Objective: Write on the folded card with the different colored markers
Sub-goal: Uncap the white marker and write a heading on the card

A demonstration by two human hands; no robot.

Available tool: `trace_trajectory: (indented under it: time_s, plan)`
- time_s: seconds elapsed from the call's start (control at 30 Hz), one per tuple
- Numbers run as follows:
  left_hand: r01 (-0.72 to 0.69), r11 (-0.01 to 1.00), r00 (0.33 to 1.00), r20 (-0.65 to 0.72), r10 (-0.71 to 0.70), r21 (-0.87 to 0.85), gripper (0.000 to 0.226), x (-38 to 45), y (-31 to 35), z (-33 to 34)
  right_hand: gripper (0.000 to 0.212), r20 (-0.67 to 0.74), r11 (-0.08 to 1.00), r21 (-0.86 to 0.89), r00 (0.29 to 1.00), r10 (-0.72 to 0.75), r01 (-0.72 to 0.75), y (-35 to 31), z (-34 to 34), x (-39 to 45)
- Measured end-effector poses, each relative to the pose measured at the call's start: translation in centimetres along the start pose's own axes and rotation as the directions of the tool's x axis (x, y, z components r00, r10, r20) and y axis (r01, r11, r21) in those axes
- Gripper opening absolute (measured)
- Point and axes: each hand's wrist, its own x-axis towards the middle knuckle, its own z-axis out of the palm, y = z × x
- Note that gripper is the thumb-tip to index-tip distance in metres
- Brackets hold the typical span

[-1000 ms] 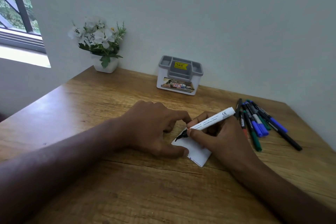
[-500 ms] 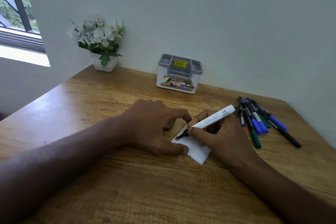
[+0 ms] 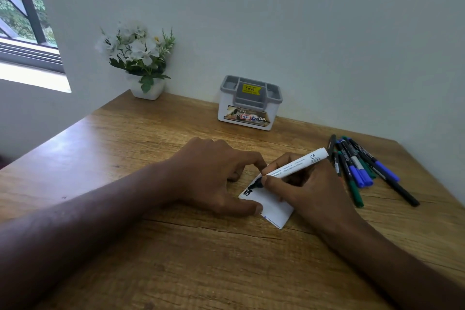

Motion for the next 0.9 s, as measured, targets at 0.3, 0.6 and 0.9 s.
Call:
trace_trajectory:
  time_s: [0.3,0.6,0.9]
  plan:
    - [0.001,1.000,1.000,0.013,-0.001,-0.003,0.075,-0.03,0.13,-0.15,0.004,-0.009,1.000,0.004,1.000,0.016,-0.016,-0.04,-0.15,0.09]
    - [0.010,1.000,1.000,0.012,-0.010,-0.001,0.072,-0.09,0.24,-0.20,0.004,-0.037,1.000,0.001,0.999,0.024,-0.024,0.20,-0.27,0.28]
    - [0.011,1.000,1.000,0.016,-0.011,-0.003,0.072,-0.01,0.35,-0.33,0.007,-0.060,0.999,-0.002,0.998,0.033,-0.034,0.46,-0.30,0.39]
